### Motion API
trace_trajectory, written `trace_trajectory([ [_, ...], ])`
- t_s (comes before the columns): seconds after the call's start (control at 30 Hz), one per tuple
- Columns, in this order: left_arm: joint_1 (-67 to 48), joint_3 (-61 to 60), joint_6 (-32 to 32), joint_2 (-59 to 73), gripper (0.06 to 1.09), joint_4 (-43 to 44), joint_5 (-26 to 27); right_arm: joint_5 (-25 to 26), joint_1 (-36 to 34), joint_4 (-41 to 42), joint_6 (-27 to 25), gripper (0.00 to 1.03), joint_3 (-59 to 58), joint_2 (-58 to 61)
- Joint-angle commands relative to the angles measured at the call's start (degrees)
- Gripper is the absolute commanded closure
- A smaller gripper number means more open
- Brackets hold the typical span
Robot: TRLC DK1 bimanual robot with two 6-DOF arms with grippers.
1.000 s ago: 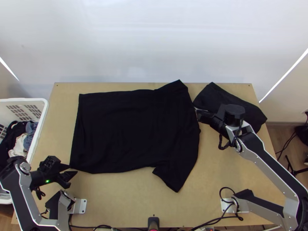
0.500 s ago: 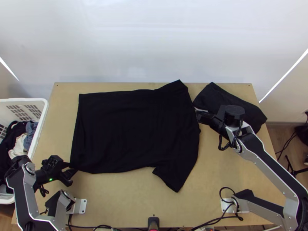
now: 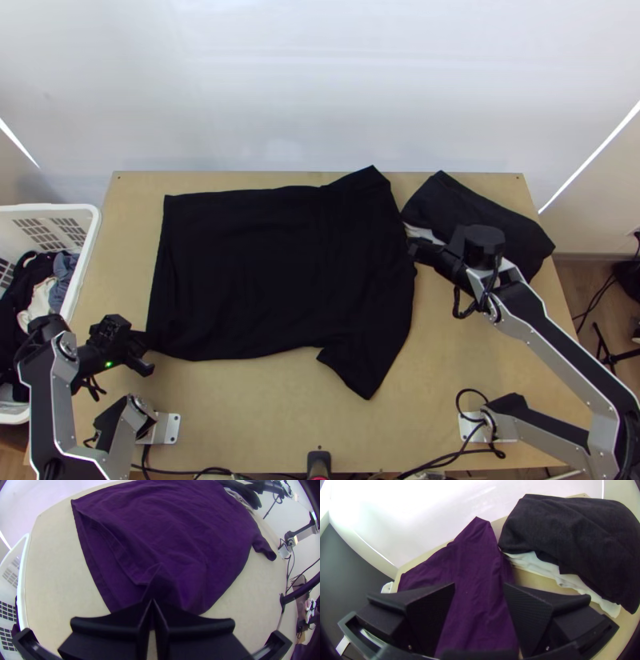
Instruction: Fold the t-shirt
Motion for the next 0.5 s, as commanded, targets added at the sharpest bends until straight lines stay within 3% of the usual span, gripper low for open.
trace_trajectory([
  [0.0, -0.6, 0.2, -1.7, 1.5, 1.05, 1.3, 1.7, -0.3, -0.3, 0.2, 0.6, 0.35, -3.0, -2.4],
  [0.27, -0.6, 2.5, -2.7, 3.2, 1.04, 1.7, 1.6, -0.8, -1.1, -0.3, 0.5, 0.35, -5.2, -4.3],
  [0.3, -0.6, 2.6, -2.7, 2.8, 0.94, 1.8, 1.5, -0.9, -1.1, -0.3, 0.5, 0.35, -5.3, -4.4],
  [0.37, -0.6, 2.5, -1.6, 2.5, 0.60, 2.3, 0.2, -0.9, -1.1, -0.3, 0.6, 0.35, -5.4, -4.6],
  [0.4, -0.6, 2.3, -0.7, 2.5, 0.54, 2.8, -1.0, -0.9, -1.1, -0.3, 0.5, 0.35, -5.3, -4.8],
  [0.47, -0.2, 1.9, 1.4, 2.5, 0.53, 4.0, -1.6, -1.0, -1.2, -0.3, 0.5, 0.35, -5.4, -5.0],
])
